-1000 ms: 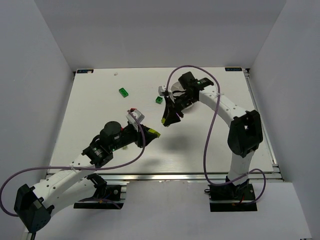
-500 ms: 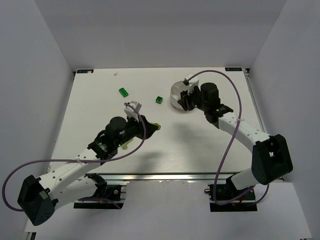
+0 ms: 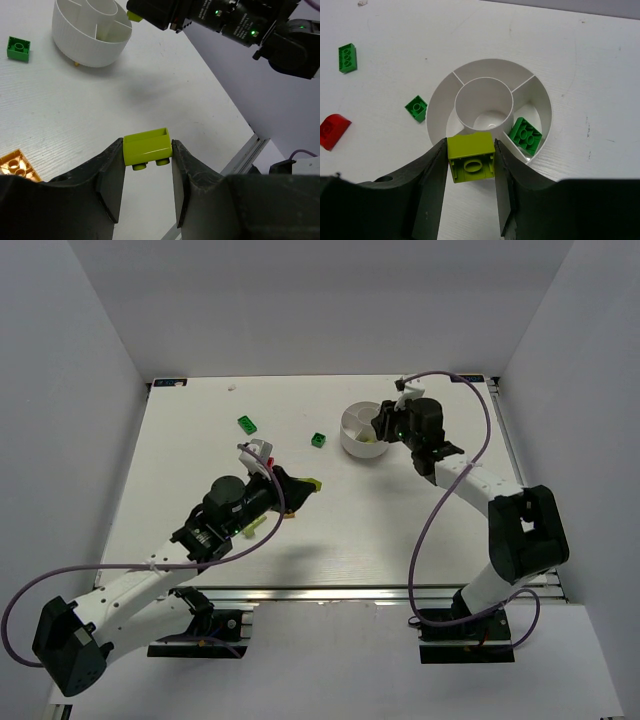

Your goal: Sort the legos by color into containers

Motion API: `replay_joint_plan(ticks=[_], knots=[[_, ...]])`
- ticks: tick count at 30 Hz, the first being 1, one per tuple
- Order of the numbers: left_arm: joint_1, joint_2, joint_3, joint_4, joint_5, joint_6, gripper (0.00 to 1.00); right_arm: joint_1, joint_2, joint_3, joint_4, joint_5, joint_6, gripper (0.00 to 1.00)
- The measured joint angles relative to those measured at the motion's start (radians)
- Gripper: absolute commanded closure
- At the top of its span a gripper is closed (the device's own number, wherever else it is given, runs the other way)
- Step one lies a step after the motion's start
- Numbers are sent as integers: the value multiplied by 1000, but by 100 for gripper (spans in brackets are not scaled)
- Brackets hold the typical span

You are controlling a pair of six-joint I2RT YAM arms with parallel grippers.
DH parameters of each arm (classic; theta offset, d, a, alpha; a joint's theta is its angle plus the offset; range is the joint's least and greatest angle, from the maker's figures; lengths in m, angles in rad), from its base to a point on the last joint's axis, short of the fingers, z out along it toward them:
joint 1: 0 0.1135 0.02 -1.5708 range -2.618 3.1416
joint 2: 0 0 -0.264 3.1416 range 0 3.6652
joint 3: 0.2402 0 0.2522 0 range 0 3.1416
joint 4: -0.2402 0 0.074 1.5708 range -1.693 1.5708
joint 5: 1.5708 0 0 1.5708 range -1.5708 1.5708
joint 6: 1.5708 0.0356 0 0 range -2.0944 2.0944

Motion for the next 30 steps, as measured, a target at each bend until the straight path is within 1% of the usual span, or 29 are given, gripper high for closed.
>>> replay_joint_plan(ticks=[5, 11, 14, 15, 20, 22, 23, 24, 26, 27, 30], knots=[[0, -6, -11, 19, -2, -14, 100, -6, 53, 32, -3, -14, 27, 100], [0, -1, -11, 30, -2, -23, 100, -7, 79, 42, -2, -40, 40, 100], [0, 2, -11, 34, -1, -27, 100, -7, 90, 42, -2, -48, 42, 94], [0, 2, -11, 36, -1, -27, 100, -7, 94, 42, -2, -48, 42, 91], [0, 4, -11, 54, 0, -31, 100, -8, 110, 42, 2, -52, 41, 81], [0, 6, -11, 55, 1, -32, 100, -10, 118, 42, 9, -54, 38, 75], [0, 8, -11, 55, 2, -33, 100, -11, 123, 42, 10, -55, 37, 71], [0, 10, -11, 54, 2, -34, 100, -13, 127, 42, 11, -55, 35, 63], [0, 11, -11, 54, 4, -34, 100, -17, 135, 42, 17, -59, 31, 53], [0, 11, -11, 54, 4, -35, 100, -19, 138, 42, 18, -62, 30, 46], [0, 12, -11, 59, 5, -42, 100, -26, 143, 42, 22, -73, 21, 41]])
